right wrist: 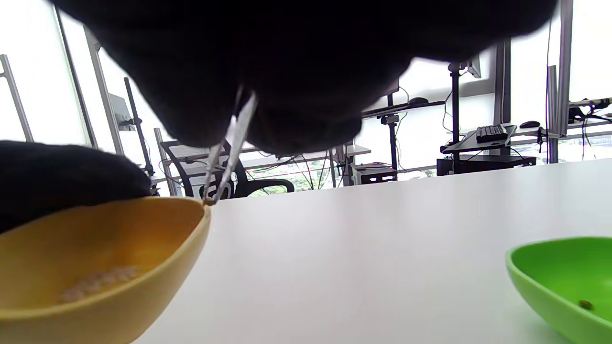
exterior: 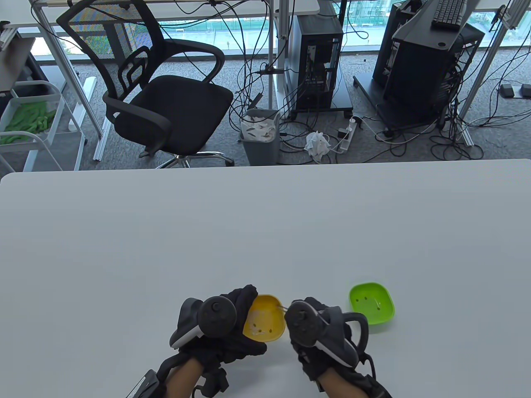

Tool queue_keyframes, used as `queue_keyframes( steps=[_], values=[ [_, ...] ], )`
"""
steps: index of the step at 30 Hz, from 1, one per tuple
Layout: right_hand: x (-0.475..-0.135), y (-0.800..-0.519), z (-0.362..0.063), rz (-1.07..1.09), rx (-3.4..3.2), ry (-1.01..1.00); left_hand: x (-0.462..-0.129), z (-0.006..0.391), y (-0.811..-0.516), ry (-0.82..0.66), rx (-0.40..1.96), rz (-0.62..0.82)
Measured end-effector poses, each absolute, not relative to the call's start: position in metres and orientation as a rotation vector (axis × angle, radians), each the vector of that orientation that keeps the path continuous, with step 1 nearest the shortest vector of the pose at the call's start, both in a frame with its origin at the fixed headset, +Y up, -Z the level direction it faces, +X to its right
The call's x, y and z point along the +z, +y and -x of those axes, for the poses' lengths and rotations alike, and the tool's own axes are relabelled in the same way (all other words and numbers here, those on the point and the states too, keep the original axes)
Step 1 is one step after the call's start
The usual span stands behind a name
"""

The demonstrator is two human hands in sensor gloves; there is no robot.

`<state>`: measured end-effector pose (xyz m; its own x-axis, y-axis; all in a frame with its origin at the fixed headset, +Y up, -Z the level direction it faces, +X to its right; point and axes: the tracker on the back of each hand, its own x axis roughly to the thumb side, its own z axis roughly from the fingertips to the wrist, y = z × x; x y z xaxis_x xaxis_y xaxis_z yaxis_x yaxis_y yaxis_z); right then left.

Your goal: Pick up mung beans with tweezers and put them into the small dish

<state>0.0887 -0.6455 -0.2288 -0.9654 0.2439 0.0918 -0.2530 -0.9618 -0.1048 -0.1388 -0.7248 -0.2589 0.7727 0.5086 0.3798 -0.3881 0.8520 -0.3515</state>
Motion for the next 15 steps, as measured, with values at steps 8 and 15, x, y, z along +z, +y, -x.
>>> queue_keyframes(
  steps=[8, 15],
  values=[
    [-0.218, -0.639, -0.194, 0.261, 2.752, -0.258, -0.260, 0.135, -0.727, -0.494, 0.481, 0.270],
    [-0.216, -0.669, -0.230, 0.420, 2.755, -0.199, -0.259, 0.136, -0.728, -0.488, 0.481, 0.268]
  ],
)
